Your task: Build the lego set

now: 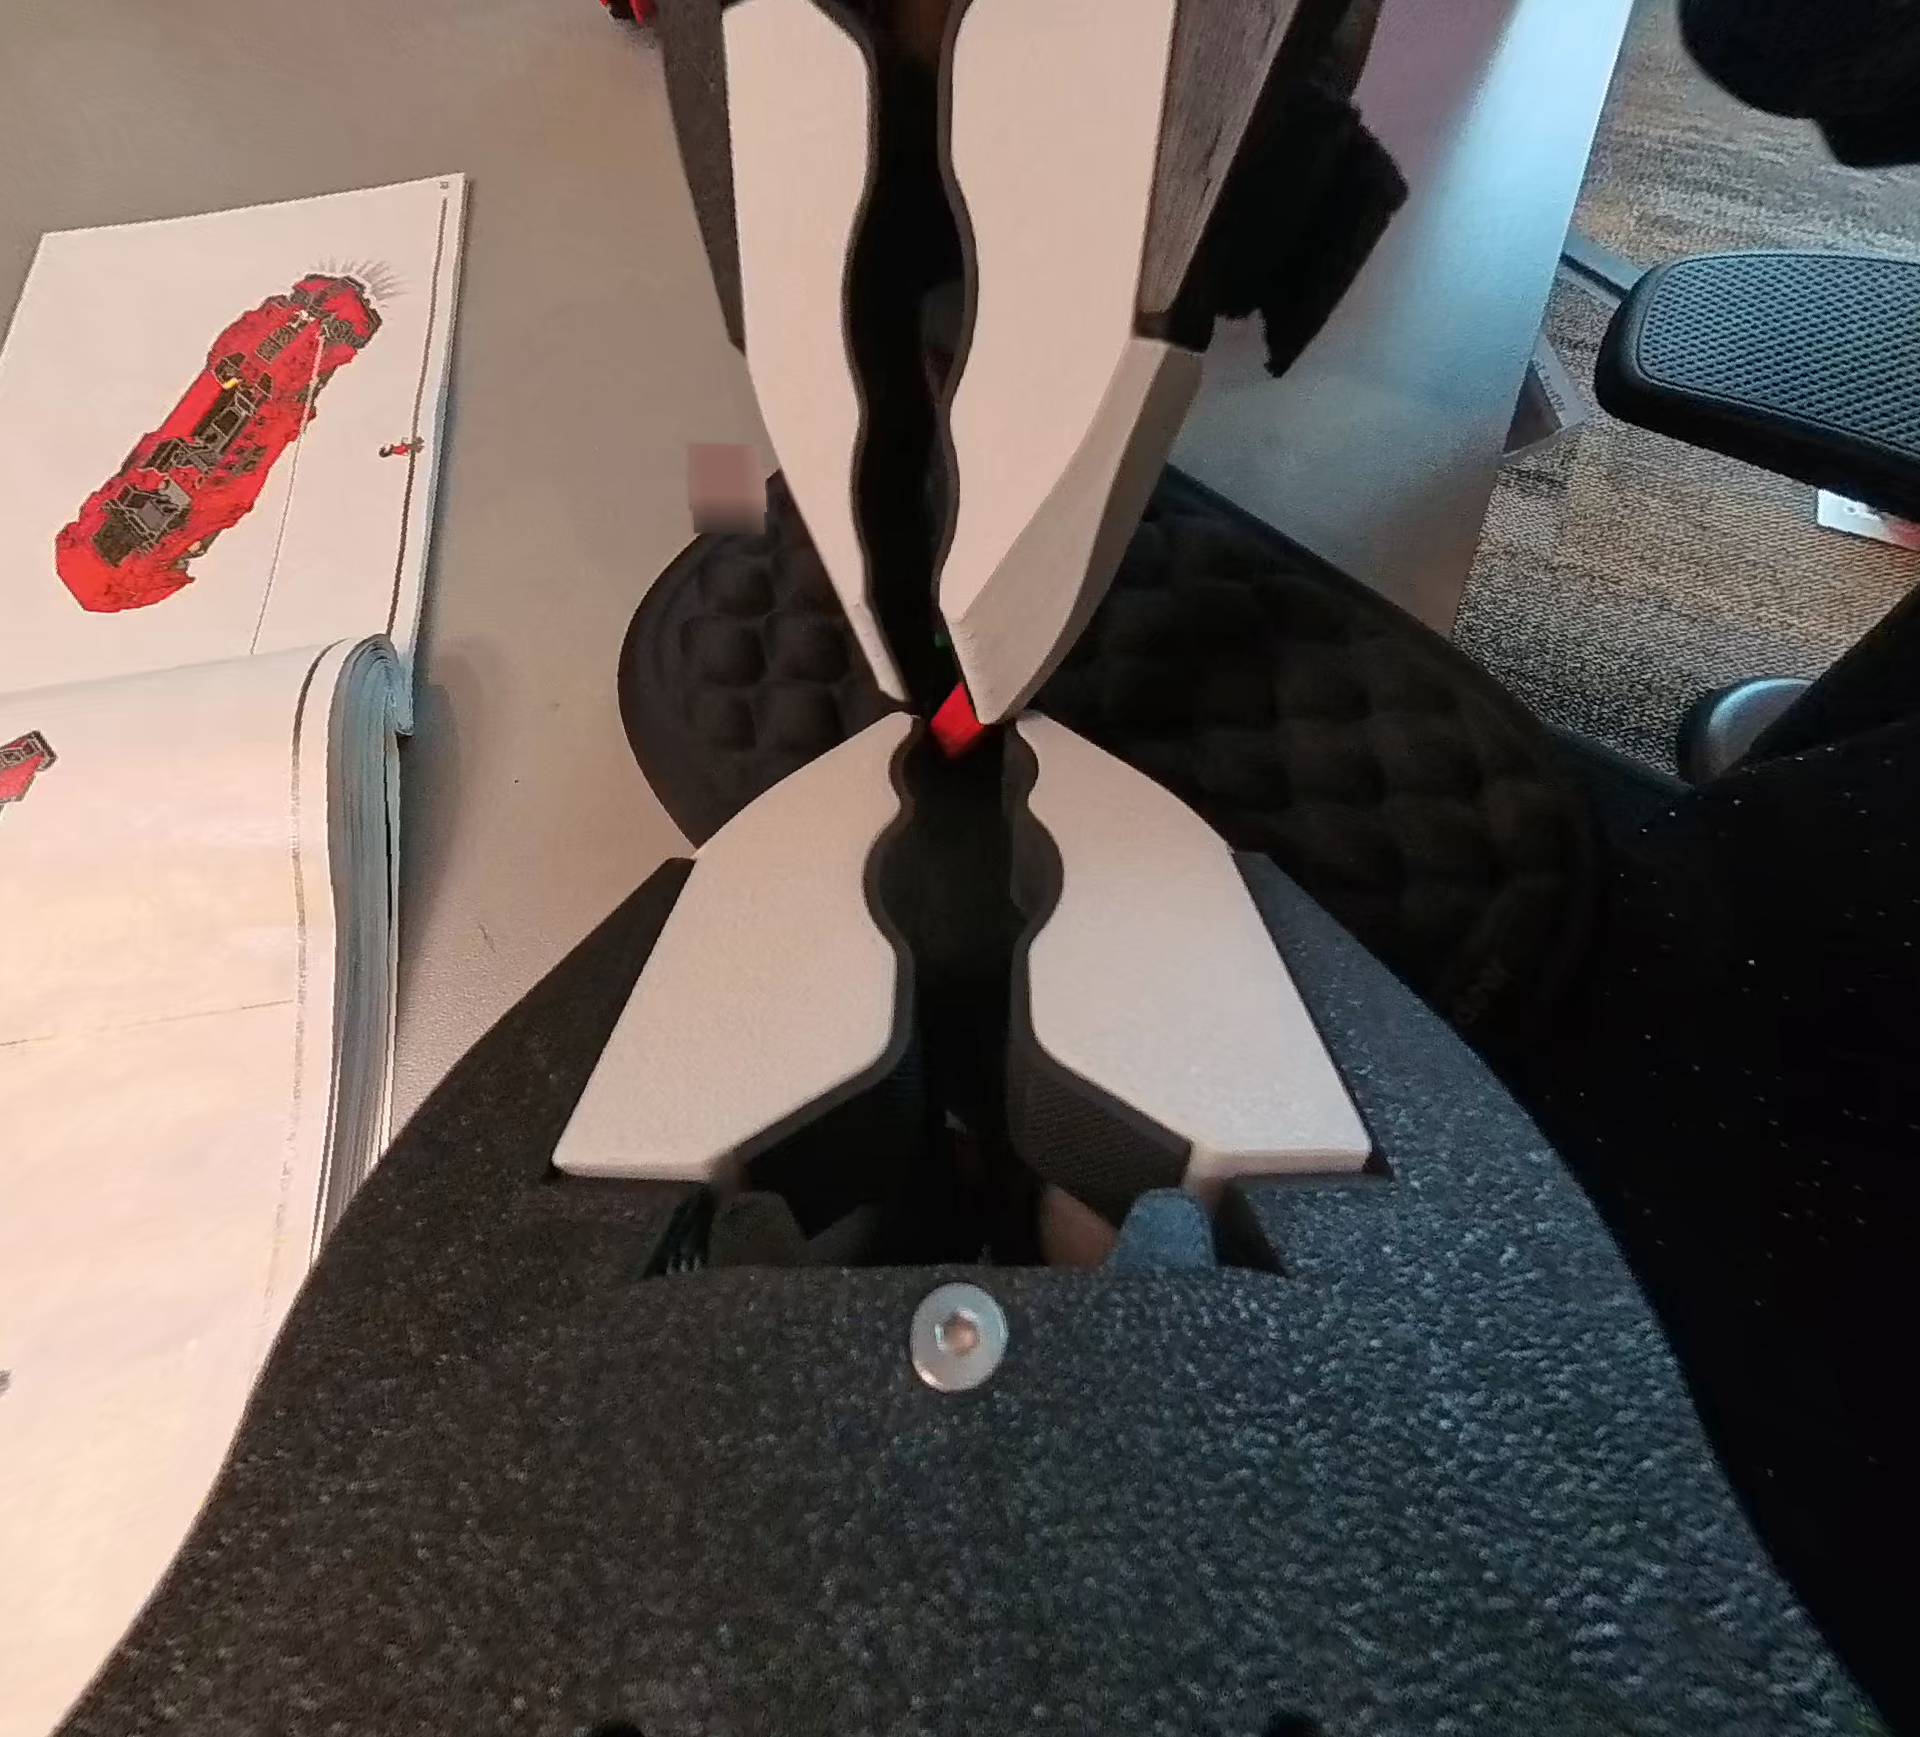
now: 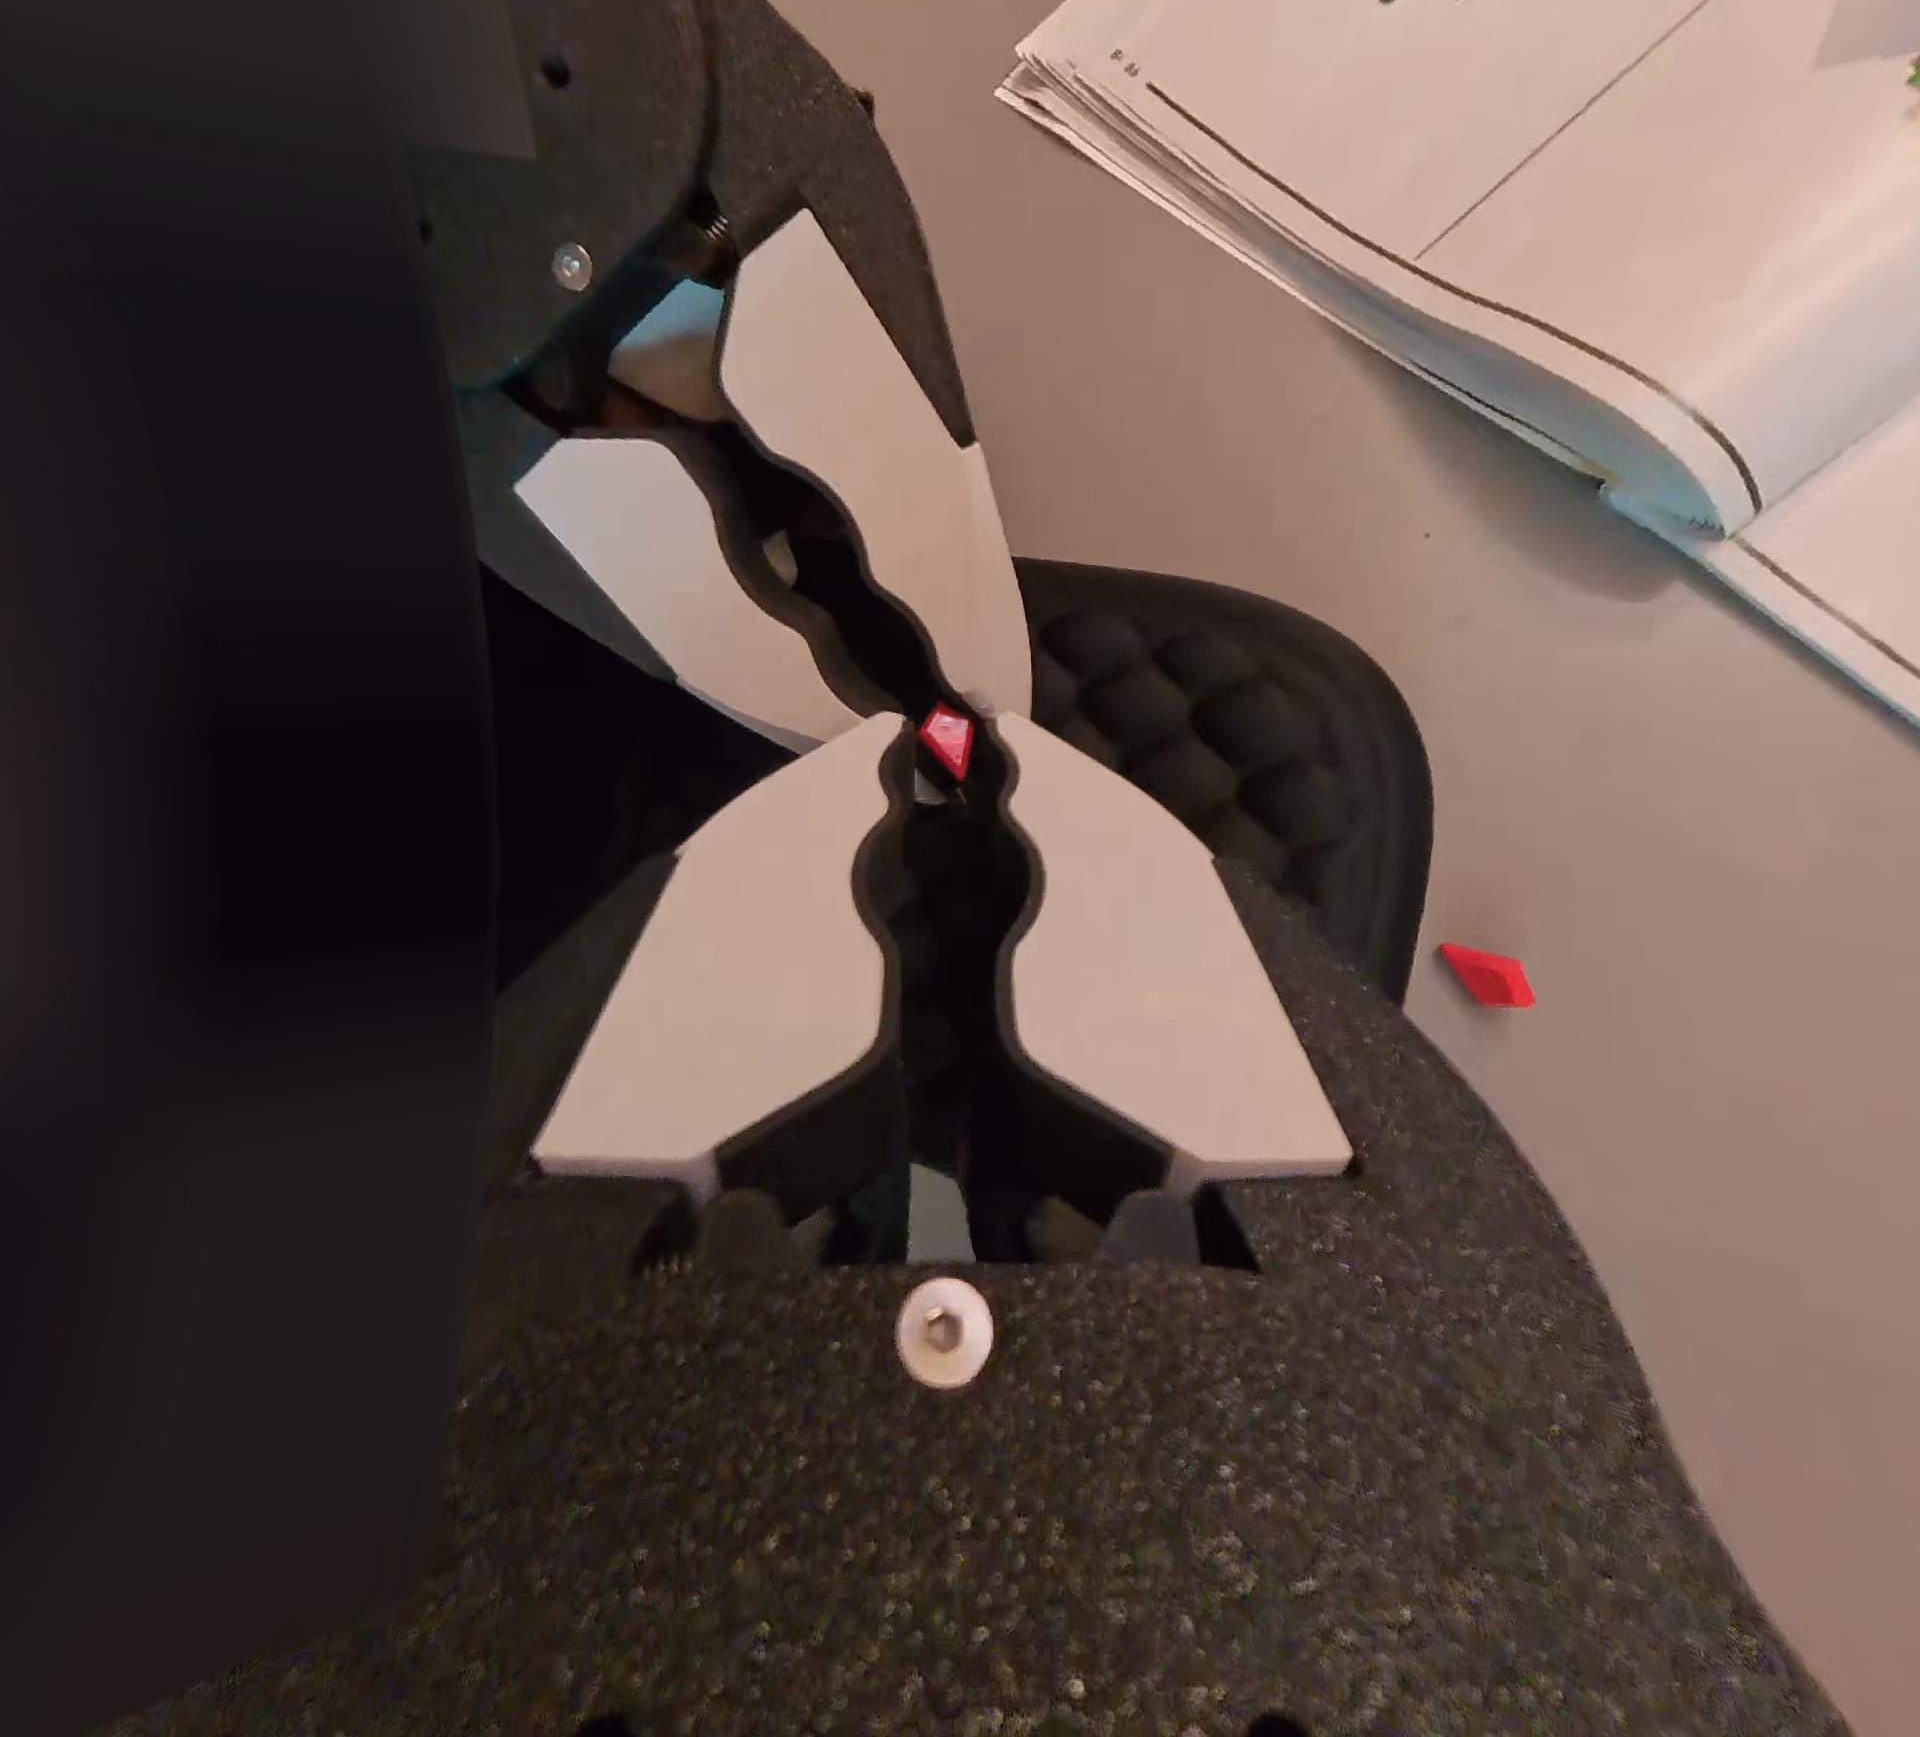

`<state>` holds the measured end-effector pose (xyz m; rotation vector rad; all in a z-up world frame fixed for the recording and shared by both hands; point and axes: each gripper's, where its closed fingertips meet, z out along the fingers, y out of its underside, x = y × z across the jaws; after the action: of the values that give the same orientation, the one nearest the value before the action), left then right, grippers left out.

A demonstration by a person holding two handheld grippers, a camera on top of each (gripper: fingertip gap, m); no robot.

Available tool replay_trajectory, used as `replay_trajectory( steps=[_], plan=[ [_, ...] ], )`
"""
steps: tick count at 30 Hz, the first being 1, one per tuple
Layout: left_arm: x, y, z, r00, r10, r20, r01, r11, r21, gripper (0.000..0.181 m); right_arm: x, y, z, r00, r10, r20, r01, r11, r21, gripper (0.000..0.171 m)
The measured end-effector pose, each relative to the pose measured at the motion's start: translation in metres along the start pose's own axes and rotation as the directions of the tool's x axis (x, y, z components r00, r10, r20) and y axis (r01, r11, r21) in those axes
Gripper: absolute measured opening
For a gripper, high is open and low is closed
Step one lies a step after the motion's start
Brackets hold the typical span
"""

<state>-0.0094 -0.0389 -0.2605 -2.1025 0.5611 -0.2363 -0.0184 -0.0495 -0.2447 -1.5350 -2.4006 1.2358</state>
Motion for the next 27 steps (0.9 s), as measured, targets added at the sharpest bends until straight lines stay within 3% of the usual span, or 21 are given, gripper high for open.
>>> replay_trajectory(
  steps=[14, 24, 27],
  plan=[
    [-0.0011, -0.0009, 0.0007, 0.993, 0.079, 0.091, -0.079, 0.997, -0.004, 0.012, 0.0028, -0.0001, -0.0012, 0.957, 0.242, -0.161, -0.235, 0.97, 0.063, 0.013],
    [-0.0001, -0.0009, 0.0005, 0.955, 0.2, 0.218, -0.19, 0.98, -0.065, 0.013, 0.0027, 0.006, 0.001, 0.907, 0.178, -0.381, -0.191, 0.982, 0.005, 0.015],
    [0.0, -0.0015, 0.0002, 0.951, 0.208, 0.229, -0.2, 0.978, -0.06, 0.013, 0.0001, 0.0048, 0.0005, 0.896, 0.118, -0.428, -0.129, 0.992, 0.004, 0.008]
  ],
)
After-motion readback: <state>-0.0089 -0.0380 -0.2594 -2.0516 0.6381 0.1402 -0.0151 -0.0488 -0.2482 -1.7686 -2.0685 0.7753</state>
